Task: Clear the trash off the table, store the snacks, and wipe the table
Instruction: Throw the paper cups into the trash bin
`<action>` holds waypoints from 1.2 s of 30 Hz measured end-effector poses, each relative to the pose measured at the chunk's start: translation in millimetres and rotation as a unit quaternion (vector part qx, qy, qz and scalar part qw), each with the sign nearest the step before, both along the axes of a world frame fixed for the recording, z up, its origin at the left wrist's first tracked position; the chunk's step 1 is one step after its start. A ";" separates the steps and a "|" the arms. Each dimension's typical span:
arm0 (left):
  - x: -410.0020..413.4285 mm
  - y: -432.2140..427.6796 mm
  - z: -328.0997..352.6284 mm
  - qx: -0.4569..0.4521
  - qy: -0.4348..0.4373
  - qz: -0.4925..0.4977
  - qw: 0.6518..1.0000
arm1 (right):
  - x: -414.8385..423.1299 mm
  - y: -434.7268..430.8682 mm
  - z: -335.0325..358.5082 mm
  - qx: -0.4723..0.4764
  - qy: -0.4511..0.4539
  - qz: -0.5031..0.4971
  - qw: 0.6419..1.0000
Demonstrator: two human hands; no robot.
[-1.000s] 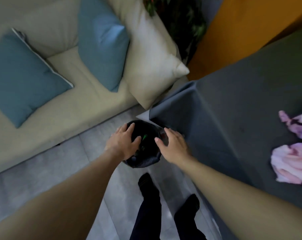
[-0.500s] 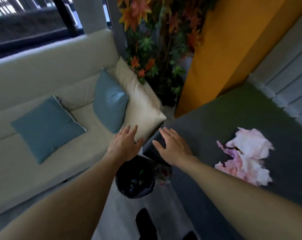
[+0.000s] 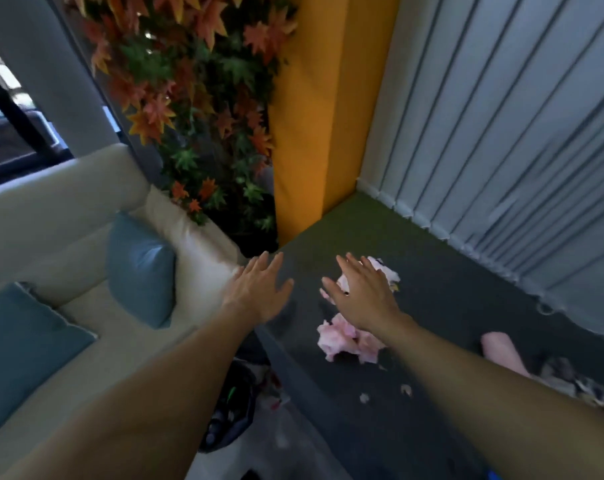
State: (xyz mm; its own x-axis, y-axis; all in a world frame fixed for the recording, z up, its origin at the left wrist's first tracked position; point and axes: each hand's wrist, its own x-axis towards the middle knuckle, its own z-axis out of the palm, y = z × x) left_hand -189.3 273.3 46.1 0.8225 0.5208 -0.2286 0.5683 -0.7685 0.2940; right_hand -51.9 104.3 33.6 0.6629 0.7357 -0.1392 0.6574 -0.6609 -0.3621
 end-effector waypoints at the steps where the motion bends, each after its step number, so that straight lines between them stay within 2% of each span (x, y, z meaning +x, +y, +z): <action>1: 11.8 -12.9 2.9 0.001 0.002 -0.011 1.000 | 7.6 -15.2 3.7 0.001 -0.005 -0.012 1.000; 11: 116.7 -145.0 12.2 -0.002 0.000 -0.173 0.985 | 57.2 -178.4 13.5 0.004 -0.022 -0.170 0.985; 16: 156.2 -213.4 1.3 -0.010 0.004 -0.234 0.972 | 66.5 -260.0 4.2 0.010 -0.030 -0.247 0.969; 23: 181.6 -274.8 -21.9 -0.029 0.038 -0.287 0.957 | 59.0 -332.2 -14.3 0.004 -0.001 -0.309 0.951; 28: 195.5 -306.6 -48.0 -0.034 0.071 -0.313 0.946 | 48.5 -359.5 -34.8 0.005 0.026 -0.328 0.944; 36: 215.1 -327.6 -78.6 -0.057 0.080 -0.357 0.929 | 47.2 -366.1 -67.7 -0.007 0.062 -0.269 0.961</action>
State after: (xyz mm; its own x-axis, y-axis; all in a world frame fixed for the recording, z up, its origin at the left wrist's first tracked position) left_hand 25.8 -54.3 -32.5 0.8995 -0.1790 -0.3985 -0.0300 -0.9353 0.3526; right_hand -4.7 -261.9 -34.1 0.9242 0.2890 -0.2497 0.1718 -0.8985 -0.4040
